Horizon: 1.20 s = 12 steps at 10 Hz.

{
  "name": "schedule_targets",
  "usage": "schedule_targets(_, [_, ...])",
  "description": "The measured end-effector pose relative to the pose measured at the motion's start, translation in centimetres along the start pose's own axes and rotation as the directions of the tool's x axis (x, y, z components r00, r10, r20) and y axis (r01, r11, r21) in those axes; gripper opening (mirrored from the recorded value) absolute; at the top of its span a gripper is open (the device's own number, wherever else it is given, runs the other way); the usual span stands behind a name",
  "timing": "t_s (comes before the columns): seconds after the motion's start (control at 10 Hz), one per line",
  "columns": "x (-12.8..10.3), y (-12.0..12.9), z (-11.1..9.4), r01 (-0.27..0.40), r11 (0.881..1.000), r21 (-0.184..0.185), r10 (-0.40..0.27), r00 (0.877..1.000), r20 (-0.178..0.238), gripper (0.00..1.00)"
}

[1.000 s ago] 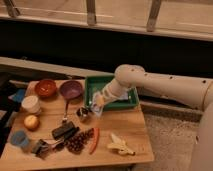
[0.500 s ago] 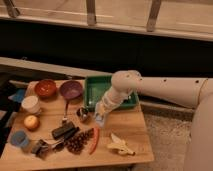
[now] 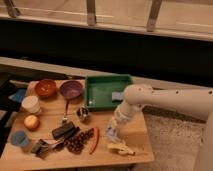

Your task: Wipe table surface with towel

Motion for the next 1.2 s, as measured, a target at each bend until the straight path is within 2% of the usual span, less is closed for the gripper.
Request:
schedule_targets(0.5, [-0.1,0.0,0.1,-0.002,1.0,0.002,0.002,1.0,-0.002,0.0])
schedule_targets(0.6, [-0.7,-0.1,0.4,0.006,0.999,0.036,-0.005,1.0,-0.017,0.0])
schedule_targets(0.7, [-2.0,0.2,1.5,0.004,0.996,0.087,-0.001,0.999,-0.035,0.0])
schedule_targets(0.9, [-2.4,-1.2,2.3,-0.029,0.993,0.115,0.035,0.998,-0.05,0.0])
schedule_targets(1.2, [-1.6,-5.4,2.4,-0.105,0.985,0.14,0.114,0.992,-0.052,0.0])
